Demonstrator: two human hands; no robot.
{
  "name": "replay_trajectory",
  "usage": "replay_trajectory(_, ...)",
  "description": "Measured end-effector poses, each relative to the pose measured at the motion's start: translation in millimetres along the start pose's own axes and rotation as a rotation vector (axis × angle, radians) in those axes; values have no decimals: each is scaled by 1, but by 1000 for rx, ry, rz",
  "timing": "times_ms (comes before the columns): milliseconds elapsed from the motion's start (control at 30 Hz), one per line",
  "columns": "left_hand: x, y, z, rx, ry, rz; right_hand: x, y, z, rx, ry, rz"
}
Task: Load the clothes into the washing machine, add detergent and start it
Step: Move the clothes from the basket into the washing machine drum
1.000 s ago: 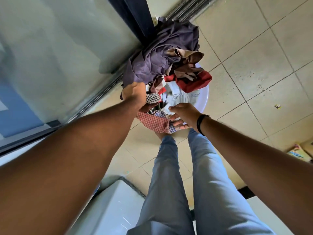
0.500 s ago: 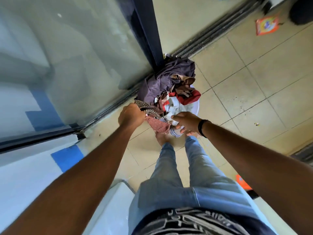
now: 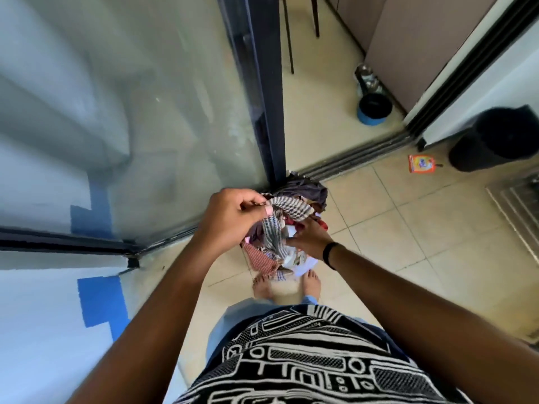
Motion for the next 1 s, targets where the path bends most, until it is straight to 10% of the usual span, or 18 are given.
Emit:
replay_trajectory(467,-1,96,50,441,356,-226,7,38,73,283,106,2)
replay_trajectory(1000,106,-89,-43,309,381,592,25,-2,-12,90,-102,82)
Point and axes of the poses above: each hand's wrist, its own x-axis away from the middle knuckle, its own z-axis out of the back of the hand, y = z × x, the point moved 3 cm from there along -x, towards the middle knuckle, and after that the axes turned 13 degrees about -z, right-handed, at the moved point
